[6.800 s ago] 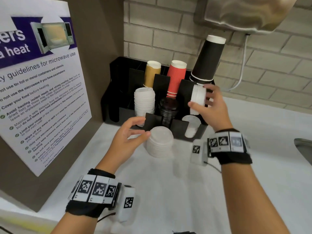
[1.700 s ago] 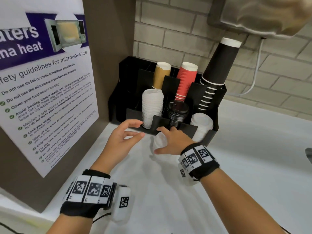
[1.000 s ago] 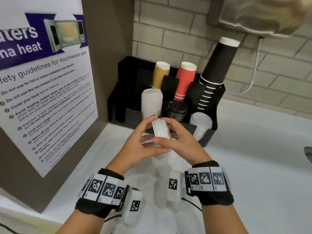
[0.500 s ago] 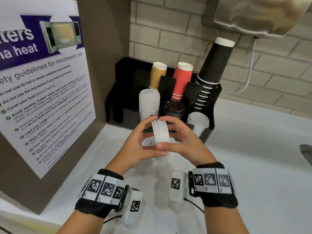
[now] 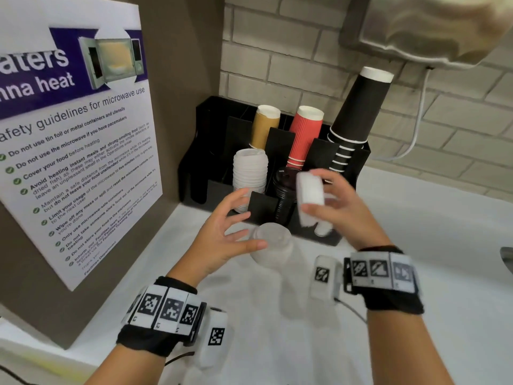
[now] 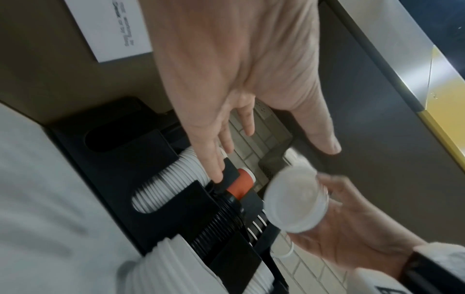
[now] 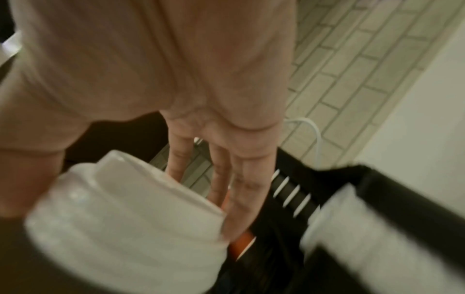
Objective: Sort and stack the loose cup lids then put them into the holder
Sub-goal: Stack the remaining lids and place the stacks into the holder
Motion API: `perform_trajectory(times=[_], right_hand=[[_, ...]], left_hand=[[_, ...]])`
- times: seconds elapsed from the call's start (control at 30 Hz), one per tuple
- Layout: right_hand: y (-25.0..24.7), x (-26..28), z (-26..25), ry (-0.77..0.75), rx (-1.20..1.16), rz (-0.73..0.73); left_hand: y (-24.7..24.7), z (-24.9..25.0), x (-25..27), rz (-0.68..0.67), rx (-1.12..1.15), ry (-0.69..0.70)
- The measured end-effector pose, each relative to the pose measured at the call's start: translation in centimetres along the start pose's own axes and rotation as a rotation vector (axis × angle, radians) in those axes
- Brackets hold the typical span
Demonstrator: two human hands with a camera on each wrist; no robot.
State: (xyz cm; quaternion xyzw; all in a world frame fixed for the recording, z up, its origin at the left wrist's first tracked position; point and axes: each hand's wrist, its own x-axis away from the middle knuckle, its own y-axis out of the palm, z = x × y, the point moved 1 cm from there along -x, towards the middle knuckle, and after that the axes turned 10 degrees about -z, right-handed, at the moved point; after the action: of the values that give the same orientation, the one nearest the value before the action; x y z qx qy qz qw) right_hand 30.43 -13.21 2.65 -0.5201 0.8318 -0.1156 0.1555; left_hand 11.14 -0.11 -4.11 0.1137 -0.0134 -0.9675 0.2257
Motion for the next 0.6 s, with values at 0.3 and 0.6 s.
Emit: perform_trajectory(times=[0.3,0.6], right_hand=[[-8.4,-5.9,3.0,0.291,0.704,0.011],[-6.6,-6.9,4.0,0.479,1.05,-0.179]], left_hand=[[-1.5,0.2,0.5,0.135,-0.058,0.012],[-1.8,-0.3,0.7,0.147,-0.074,-0.021]])
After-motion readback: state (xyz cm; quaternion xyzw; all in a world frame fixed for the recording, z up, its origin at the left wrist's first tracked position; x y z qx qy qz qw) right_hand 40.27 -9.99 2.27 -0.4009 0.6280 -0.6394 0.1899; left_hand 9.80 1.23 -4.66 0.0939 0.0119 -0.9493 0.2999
